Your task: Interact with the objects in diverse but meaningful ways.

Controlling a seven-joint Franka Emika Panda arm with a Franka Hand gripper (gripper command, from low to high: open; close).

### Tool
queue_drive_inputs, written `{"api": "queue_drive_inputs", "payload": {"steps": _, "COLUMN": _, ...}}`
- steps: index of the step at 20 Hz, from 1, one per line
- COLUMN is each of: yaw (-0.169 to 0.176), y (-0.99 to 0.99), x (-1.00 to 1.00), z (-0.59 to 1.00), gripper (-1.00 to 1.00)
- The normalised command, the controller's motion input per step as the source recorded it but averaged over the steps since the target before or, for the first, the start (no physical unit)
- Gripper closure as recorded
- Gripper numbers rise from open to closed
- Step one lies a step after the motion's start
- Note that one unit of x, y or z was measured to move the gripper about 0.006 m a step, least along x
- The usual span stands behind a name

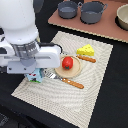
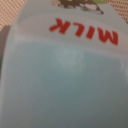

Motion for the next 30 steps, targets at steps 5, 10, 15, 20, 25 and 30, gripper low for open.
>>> {"api": "queue_drive_inputs", "payload": {"steps": 5, "yaw": 0.008, "y": -0.26, "x": 0.23, "z": 0.0, "gripper": -1.0}}
{"api": "queue_drive_inputs", "payload": {"steps": 10, "yaw": 0.0, "y": -0.31, "x": 0.23, "z": 0.02, "gripper": -1.0}}
{"api": "queue_drive_inputs", "payload": {"steps": 15, "yaw": 0.0, "y": -0.36, "x": 0.23, "z": 0.27, "gripper": -1.0}}
{"api": "queue_drive_inputs", "payload": {"steps": 20, "yaw": 0.008, "y": -0.05, "x": 0.31, "z": 0.8, "gripper": -1.0}}
{"api": "queue_drive_inputs", "payload": {"steps": 25, "yaw": 0.029, "y": 0.32, "x": 0.54, "z": 1.0, "gripper": -1.0}}
{"api": "queue_drive_inputs", "payload": {"steps": 30, "yaw": 0.008, "y": 0.53, "x": 0.76, "z": 0.69, "gripper": -1.0}}
